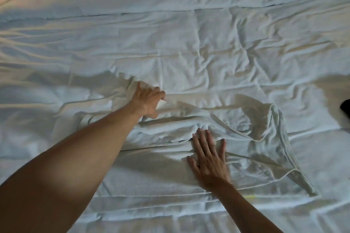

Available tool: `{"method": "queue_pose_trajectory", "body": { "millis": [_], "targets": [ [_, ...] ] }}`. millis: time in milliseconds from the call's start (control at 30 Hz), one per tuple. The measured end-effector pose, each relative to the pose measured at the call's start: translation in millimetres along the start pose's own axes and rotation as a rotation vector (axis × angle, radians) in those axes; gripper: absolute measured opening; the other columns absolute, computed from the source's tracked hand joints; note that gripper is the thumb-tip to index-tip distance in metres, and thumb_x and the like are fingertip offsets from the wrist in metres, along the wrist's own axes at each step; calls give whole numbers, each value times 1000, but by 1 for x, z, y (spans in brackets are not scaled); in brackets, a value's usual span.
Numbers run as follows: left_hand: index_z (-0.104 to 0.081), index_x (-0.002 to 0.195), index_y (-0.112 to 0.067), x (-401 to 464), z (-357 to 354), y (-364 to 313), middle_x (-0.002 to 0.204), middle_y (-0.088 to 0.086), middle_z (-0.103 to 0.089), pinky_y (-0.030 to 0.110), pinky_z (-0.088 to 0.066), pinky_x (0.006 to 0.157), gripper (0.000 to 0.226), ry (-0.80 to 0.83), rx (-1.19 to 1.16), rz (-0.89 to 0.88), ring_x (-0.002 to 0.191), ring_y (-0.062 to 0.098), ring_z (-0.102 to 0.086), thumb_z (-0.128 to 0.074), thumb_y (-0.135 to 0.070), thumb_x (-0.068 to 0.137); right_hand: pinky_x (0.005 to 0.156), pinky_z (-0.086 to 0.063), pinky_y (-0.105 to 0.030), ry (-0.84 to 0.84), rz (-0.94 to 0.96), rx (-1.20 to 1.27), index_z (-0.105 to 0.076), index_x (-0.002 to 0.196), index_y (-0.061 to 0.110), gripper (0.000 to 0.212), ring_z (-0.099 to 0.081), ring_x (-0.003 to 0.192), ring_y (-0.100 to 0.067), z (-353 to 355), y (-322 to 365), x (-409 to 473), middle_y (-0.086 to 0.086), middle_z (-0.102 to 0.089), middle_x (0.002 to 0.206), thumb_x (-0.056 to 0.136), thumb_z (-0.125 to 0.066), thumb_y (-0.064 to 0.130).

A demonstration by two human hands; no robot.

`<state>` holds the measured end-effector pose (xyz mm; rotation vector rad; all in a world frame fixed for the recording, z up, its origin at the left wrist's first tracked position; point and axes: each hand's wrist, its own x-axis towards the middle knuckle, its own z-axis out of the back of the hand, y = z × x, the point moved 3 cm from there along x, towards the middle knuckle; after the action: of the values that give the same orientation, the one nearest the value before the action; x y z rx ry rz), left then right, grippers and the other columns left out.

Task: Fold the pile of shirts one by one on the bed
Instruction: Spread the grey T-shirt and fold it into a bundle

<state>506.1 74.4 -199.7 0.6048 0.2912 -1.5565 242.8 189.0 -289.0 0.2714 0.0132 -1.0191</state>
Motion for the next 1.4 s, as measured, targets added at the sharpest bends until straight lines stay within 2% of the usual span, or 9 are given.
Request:
{"method": "queue_pose_trajectory", "body": {
  "millis": [200, 367, 500, 600, 733, 900, 1033, 1200, 1400],
  "targets": [
    [-57, 125, -27, -31, -13, 35, 115, -5, -64, 48, -23, 111, 35, -122, 224, 104, 111, 23, -62, -60, -27, 91, 115, -9, -67, 24, -12, 8, -13, 158, 22, 72, -1, 153, -22, 2, 3, -1, -1, -1, 167, 97, -30, 55],
    [-63, 109, -14, -89, -1, 41, 110, 9, -57, 42, -44, 76, 47, -686, -37, 219, 82, 31, -66, -78, -4, 65, 116, -3, -65, 57, -17, -10, -8, 159, 23, 71, 2, 153, -22, 2, 3, -1, 0, 2, 166, 98, -25, 56],
    [-69, 112, -16, -148, -59, 41, 119, 10, -62, 43, -44, 72, 52, -943, -143, 346, 87, 33, -65, -67, 0, 63, 116, 0, -65, 94, -47, -60, -23, 156, 24, 67, -17, 151, -25, 2, 5, -1, -2, -21, 163, 99, -21, 59],
    [-65, 105, -20, -176, -142, 44, 114, 15, -64, 43, -50, 65, 50, -815, -143, 390, 85, 36, -66, -68, -2, 58, 114, -11, -61, 103, -103, -68, -59, 133, 26, 68, -48, 133, -26, 5, 7, -1, 0, -61, 135, 94, -16, 62],
    [-59, 100, -18, -197, -183, 51, 105, 11, -59, 45, -49, 63, 34, -602, -271, 503, 79, 36, -64, -66, -12, 67, 115, -10, -54, 124, -144, -67, -58, 135, 30, 83, -44, 136, -22, 11, 10, -2, 5, -61, 135, 86, -2, 66],
    [-58, 84, -14, -203, -118, 69, 91, 9, -58, 28, -31, 43, 15, -843, -396, 577, 56, 36, -56, -56, -11, 69, 113, -14, -52, 196, -134, -149, -49, 139, 35, 106, -41, 136, -20, 13, 12, -1, 7, -56, 140, 76, 29, 68],
    [-56, 88, -13, -213, -93, 74, 93, 12, -60, 30, -31, 43, 29, -1058, -424, 603, 59, 36, -54, -56, 0, 62, 111, -20, -56, 259, -124, -144, -53, 136, 34, 81, -48, 130, -26, 12, 10, 1, 2, -60, 134, 85, 3, 65],
    [-57, 111, -10, -208, -184, 64, 116, 14, -52, 46, -50, 56, 34, -478, -600, 625, 82, 43, -63, -65, 2, 80, 108, -22, -56, 251, -127, -121, -60, 131, 30, 81, -52, 124, -28, 9, 9, -2, 1, -66, 124, 87, 1, 63],
    [-63, 114, -6, -211, -171, 41, 115, 21, -56, 54, -43, 77, 50, -502, -467, 752, 100, 42, -54, -69, -5, 64, 117, -15, -58, 27, -110, 58, -53, 137, 16, 63, -44, 134, -34, 17, 13, -17, -8, -56, 137, 89, -35, 53]
  ]
}}
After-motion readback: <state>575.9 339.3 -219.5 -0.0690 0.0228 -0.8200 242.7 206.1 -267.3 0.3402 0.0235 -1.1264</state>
